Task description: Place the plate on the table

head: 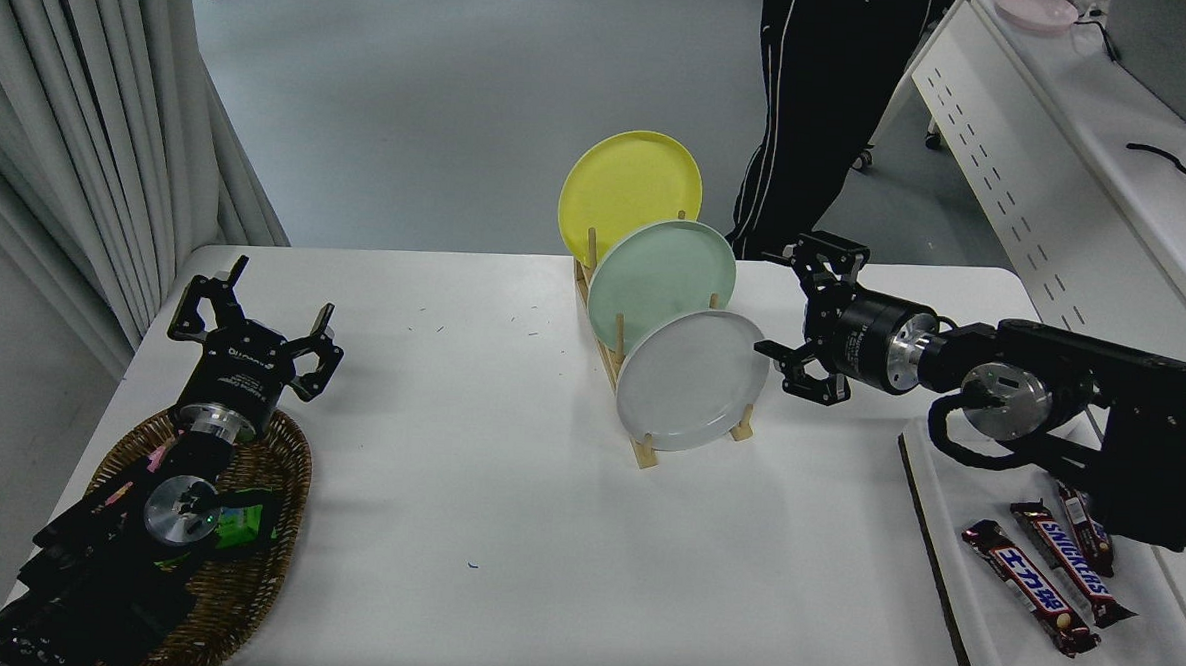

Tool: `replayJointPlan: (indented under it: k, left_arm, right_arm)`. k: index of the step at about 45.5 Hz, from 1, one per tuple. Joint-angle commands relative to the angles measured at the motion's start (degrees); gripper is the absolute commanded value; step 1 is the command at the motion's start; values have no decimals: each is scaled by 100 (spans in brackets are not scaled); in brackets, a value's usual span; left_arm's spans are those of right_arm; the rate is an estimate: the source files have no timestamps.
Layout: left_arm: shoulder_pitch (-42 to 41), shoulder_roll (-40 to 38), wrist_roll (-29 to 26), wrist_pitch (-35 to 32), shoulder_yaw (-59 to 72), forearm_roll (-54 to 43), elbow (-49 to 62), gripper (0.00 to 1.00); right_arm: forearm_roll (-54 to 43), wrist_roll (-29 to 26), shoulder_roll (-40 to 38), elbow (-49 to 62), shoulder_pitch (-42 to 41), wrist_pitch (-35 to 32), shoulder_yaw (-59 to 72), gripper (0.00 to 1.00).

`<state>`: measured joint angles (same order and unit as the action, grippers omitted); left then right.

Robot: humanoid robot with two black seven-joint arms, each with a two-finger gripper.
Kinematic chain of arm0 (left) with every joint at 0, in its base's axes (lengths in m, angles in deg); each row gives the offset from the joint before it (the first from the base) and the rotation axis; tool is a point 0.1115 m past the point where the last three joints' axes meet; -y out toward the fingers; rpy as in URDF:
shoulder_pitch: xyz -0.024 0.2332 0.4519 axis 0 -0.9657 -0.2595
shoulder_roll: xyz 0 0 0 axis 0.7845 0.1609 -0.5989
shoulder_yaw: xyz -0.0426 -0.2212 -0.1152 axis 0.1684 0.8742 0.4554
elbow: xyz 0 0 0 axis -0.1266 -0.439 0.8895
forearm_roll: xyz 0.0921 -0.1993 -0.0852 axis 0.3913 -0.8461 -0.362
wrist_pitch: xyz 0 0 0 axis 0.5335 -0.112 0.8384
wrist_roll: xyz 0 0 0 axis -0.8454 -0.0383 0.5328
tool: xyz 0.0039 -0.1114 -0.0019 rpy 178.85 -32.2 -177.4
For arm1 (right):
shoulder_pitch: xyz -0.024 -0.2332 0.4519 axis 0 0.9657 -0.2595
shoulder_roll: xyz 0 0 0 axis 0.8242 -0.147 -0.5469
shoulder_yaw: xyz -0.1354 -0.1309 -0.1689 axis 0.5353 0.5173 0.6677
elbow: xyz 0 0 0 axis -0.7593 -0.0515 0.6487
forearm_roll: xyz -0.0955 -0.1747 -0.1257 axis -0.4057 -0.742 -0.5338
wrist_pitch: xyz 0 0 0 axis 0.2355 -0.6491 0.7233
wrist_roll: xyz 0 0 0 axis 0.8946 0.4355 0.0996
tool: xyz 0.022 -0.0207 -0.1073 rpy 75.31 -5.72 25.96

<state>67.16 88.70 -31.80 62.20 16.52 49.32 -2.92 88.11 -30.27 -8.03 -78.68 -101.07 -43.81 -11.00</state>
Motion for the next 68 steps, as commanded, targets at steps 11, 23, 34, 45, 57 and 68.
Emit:
replayJointPlan:
  k: [11,23,34,45,57,68]
  left_arm:
    - [0,-4,0,0,0,-1,-2,100]
    - [0,-4,0,0,0,-1,-2,100]
    - [0,-4,0,0,0,-1,-2,100]
    - [0,-4,0,0,0,8,-2,100]
    - [0,5,0,0,0,-1,6,100]
    - [0,5,0,0,0,8,6,100]
  right_arm:
    - [541,-167,431,11,-102,731,-31,99]
    - [514,-185,466,54,-119,801,-14,99]
    - [532,-255,668,309,-119,810,-5,87]
    - [462,-668,984,590,-110,784,30,88]
    - [462,-826,1099,687,-181,775,22,82]
    - [470,-879,1099,687,-233,749,-31,72]
